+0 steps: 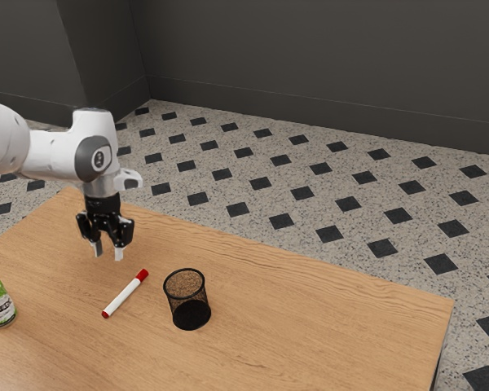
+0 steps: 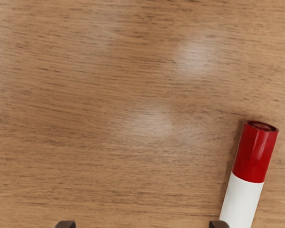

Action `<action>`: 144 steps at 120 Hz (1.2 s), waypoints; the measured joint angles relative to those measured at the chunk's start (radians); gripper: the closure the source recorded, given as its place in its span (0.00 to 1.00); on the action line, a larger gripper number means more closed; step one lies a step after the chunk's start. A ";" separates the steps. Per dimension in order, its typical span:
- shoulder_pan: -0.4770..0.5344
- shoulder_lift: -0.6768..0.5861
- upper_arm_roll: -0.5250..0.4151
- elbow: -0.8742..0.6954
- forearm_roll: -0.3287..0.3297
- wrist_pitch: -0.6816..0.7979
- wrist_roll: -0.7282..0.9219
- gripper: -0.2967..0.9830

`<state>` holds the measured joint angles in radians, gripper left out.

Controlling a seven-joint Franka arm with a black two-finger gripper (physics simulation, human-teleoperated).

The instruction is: Put the marker into the pen holder.

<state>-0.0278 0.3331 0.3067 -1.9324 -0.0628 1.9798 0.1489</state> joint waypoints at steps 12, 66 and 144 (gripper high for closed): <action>-0.022 0.023 -0.007 0.001 -0.035 0.064 0.013 0.54; -0.079 -0.033 -0.031 -0.157 -0.081 0.184 0.051 0.58; -0.082 0.007 -0.032 -0.190 -0.022 0.320 0.152 0.58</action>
<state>-0.1102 0.3399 0.2745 -2.1219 -0.0849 2.2993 0.3007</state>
